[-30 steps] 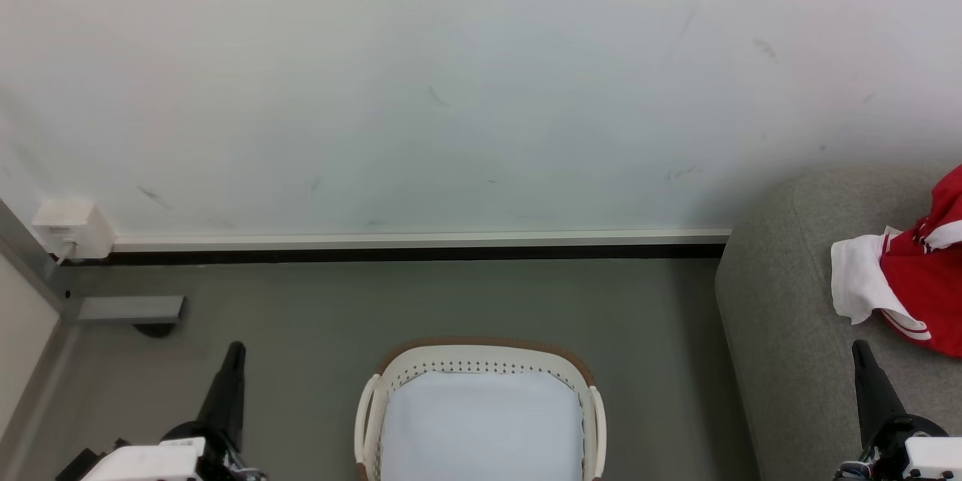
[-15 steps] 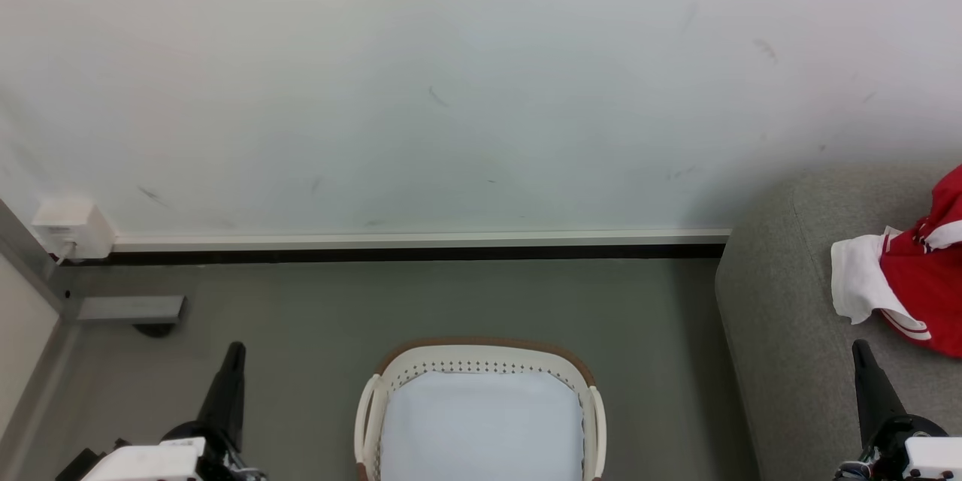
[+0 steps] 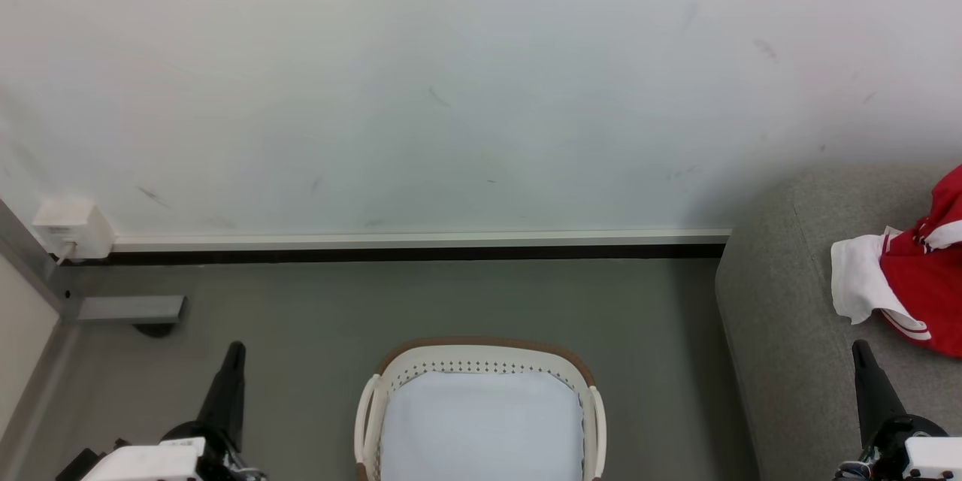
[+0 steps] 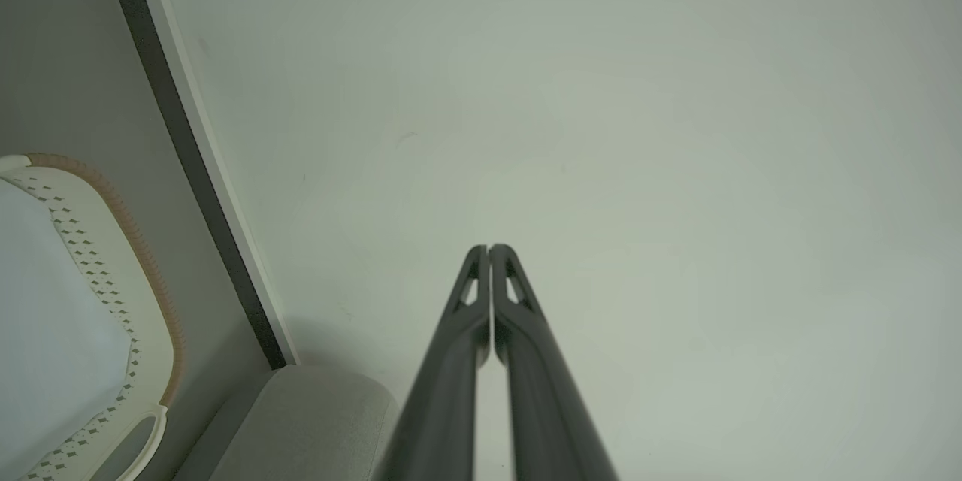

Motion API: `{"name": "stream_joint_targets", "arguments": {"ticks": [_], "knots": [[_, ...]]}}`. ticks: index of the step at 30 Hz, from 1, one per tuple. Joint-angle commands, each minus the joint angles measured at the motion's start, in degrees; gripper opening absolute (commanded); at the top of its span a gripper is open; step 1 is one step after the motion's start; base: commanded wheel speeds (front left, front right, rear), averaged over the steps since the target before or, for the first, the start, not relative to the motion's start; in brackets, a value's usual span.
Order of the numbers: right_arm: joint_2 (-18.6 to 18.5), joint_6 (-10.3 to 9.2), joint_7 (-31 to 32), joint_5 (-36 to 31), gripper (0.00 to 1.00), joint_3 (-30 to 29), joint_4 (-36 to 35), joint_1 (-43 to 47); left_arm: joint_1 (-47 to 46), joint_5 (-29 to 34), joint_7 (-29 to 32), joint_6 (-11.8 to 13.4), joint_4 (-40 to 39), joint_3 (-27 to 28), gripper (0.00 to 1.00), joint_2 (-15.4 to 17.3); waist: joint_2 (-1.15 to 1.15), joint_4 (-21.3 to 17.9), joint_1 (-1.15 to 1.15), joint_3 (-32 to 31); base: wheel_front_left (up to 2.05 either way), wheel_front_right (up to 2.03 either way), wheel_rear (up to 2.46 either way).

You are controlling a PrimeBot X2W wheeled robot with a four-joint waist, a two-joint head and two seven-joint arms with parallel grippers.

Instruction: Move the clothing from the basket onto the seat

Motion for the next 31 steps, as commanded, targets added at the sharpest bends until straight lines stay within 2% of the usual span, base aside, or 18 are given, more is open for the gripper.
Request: {"name": "stream_joint_targets", "arguments": {"ticks": [1,31], "knots": [[-0.4,-0.12,0.2,0.1,0.00,-0.2,-0.2,-0.7,-0.4,-0.8,0.2,-0.2,-0.2,0.1,0.00,0.3,0.00,0.0,0.00,0.0,0.00,0.00,0.00],[-0.5,-0.12,0.2,0.1,0.00,-0.2,-0.2,-0.7,-0.4,-0.8,0.2,-0.2,-0.2,0.1,0.00,0.3,0.00,0.0,0.00,0.0,0.00,0.00,0.00]]}}
